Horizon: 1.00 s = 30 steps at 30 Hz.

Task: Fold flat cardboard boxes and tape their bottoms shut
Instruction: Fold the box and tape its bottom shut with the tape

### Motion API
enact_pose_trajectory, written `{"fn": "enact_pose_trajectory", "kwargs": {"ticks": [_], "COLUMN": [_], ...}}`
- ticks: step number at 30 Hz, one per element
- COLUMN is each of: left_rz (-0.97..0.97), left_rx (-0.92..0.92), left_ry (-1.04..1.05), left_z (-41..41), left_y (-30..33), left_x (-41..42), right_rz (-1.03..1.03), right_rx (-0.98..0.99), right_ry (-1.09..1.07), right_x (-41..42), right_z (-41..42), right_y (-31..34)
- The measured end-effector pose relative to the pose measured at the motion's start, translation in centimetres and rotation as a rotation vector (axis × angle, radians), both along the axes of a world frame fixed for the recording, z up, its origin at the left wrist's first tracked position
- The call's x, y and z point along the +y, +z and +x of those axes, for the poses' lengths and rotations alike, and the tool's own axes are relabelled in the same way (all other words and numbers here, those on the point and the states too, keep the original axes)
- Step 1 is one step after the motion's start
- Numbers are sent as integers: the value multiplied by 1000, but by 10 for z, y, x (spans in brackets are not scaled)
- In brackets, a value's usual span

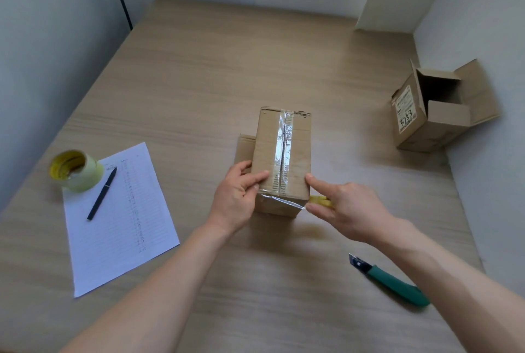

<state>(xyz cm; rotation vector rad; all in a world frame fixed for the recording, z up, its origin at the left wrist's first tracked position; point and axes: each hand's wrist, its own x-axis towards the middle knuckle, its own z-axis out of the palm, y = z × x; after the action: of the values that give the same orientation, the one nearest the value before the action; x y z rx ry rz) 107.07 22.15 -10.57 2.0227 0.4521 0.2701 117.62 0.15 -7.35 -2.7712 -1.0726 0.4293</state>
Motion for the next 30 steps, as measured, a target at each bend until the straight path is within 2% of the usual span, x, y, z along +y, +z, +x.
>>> {"fn": "enact_pose_trajectory", "kwargs": {"ticks": [3,9,13,19,24,27,30], "left_rz": [-53,-79,-63,23,262,436,318], "left_rx": [60,63,40,-25,-51,-48,14], "left_ry": [-17,-13,-19,-92,-318,-428,-433], "left_z": [-1,0,-2,-11,-2,11,21], "left_y": [-2,-7,-7,-18,-11,-5,-3], "left_x": [6,7,6,9,32,46,51], "right_rz": [-1,61,-10,167,256,316,323], "right_rx": [-53,-319,-209,-198,-139,-235,-302], "right_ry": [18,66,1,-5,78,170,227], "right_x": [-2,-2,2,-4,-7,-5,-5], "right_z": [-9,-12,0,1,6,10,12], "right_y": [5,17,2,-18,-19,-17,-19]}}
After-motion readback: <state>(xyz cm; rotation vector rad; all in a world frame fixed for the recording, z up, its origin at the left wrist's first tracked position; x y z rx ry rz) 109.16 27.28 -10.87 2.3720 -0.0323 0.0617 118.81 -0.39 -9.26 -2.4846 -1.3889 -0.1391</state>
